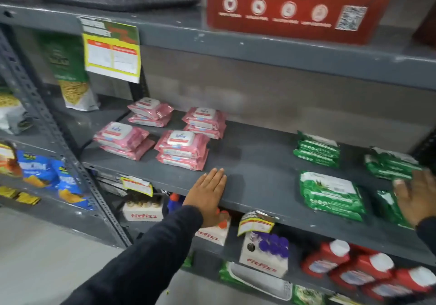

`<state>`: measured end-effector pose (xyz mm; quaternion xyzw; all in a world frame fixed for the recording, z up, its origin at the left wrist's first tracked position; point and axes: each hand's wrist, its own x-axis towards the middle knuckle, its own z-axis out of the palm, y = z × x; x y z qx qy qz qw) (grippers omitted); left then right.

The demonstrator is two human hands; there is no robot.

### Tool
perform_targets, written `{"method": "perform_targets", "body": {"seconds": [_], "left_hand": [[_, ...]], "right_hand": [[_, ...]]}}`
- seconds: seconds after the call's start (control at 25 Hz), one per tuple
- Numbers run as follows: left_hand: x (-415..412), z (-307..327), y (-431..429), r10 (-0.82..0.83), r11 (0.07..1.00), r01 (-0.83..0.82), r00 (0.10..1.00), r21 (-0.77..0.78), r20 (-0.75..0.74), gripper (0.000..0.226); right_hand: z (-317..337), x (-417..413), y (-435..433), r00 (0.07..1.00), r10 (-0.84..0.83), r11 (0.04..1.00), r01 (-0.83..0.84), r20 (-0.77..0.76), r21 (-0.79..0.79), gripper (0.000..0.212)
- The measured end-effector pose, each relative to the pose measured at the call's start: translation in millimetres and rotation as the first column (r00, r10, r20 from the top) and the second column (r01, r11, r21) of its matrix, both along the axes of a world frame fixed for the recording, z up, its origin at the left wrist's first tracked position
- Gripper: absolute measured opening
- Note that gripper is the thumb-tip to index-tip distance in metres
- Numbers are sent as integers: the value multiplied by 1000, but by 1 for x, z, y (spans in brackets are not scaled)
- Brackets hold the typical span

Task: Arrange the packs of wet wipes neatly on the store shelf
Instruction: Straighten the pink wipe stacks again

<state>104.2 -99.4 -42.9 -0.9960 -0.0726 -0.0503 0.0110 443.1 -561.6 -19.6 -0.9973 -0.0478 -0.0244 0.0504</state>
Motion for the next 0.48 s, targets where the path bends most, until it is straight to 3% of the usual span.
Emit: {"method": "perform_targets", "body": {"seconds": [0.12, 0.24, 0.36, 0.48], "left_hand": [[-47, -10, 39, 111, 993, -113, 992, 31, 64, 98], [-74, -11, 77, 242, 969, -241, 970, 57, -12, 102], [-83, -11, 92, 326, 945, -325, 942, 32, -79, 107], [-83, -15, 92, 346, 938, -346, 937, 0, -58, 110]], "right_hand": [[90, -95, 144, 970, 186, 982, -177, 157, -71, 68], [122, -147, 270, 861, 462, 886, -459, 213, -68, 64], [119, -183, 375, 668, 742, 669, -734, 53, -120, 81], [110, -220, 458, 532, 843, 522, -844, -71, -124, 88]]}}
